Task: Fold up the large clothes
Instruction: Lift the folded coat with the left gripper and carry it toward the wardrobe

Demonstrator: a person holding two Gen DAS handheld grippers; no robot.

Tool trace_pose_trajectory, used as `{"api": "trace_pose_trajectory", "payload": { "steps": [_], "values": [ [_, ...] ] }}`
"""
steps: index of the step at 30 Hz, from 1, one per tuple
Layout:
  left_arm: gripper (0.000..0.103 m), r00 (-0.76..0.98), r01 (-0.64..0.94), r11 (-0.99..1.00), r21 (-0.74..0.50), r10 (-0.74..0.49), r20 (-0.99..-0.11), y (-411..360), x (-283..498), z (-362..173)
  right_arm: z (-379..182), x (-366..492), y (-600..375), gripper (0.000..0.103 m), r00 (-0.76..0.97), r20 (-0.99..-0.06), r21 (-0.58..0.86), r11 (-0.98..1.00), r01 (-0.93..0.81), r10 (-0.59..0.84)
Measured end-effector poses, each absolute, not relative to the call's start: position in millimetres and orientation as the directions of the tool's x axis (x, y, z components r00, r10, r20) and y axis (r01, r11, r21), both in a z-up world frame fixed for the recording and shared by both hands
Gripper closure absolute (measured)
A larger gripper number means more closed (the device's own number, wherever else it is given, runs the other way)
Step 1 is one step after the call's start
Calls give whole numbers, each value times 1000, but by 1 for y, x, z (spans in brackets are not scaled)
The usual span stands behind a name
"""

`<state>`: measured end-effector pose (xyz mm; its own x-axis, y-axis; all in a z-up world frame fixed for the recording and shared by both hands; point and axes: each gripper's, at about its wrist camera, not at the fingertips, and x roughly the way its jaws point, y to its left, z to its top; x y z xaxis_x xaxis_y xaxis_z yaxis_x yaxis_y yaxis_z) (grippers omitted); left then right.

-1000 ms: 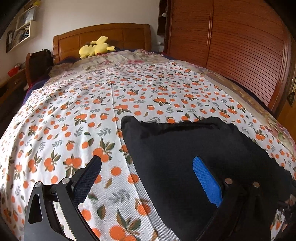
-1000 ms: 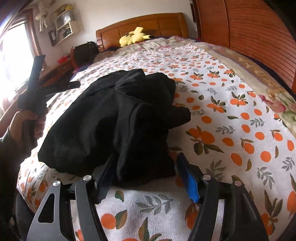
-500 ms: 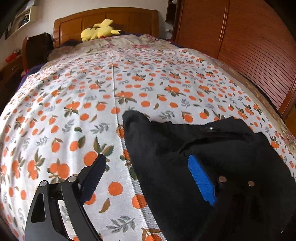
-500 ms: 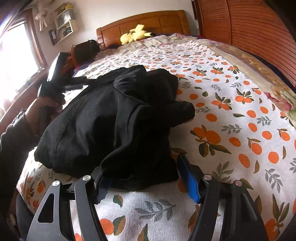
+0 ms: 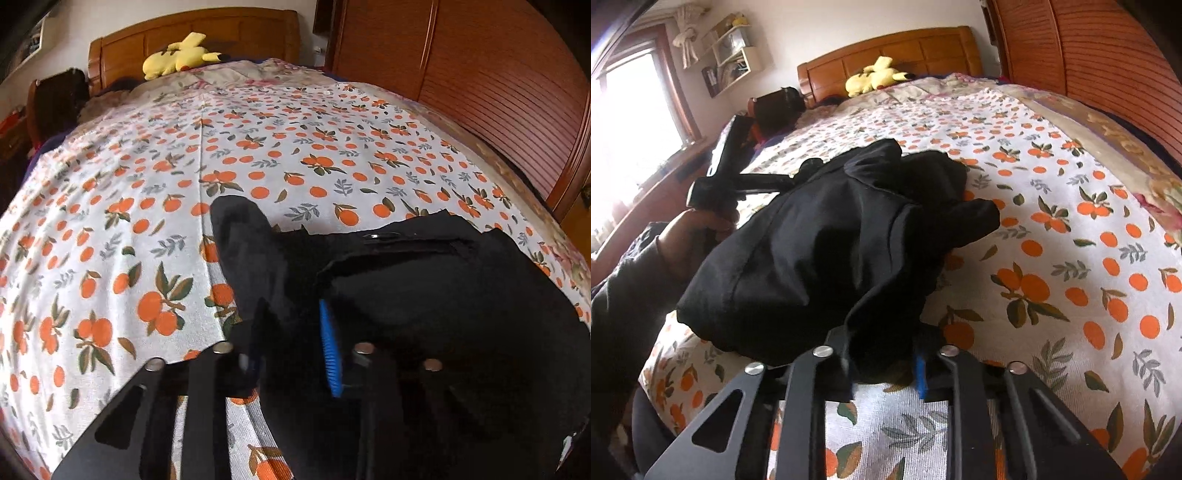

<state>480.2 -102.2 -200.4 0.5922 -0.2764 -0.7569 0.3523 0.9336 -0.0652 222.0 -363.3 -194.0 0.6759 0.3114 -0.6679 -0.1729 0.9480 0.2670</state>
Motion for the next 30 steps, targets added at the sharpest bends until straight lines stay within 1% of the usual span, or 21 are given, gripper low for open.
{"api": "trace_pose_trajectory", "payload": {
  "steps": [1,4,13,22,30],
  "values": [
    [84,605,345,937,-51,-263,-752,-103,478,-198,-193,222,-364,88,680,-663,266,948,-176,312],
    [88,632,334,943,7,-219,-744,-110,471,-191,-187,221,-366,91,697,-645,263,947,-184,314],
    [91,710,308,951,31,-208,-673,-119,446,-149,-157,222,-389,94,760,-583,225,956,-189,288],
    [92,758,358,932,55,-256,-600,-185,420,-101,-125,210,-437,95,823,-517,181,970,-163,235],
    [92,764,443,896,39,-355,-538,-282,401,-64,-91,186,-500,95,875,-465,117,989,-94,139]
  ]
}}
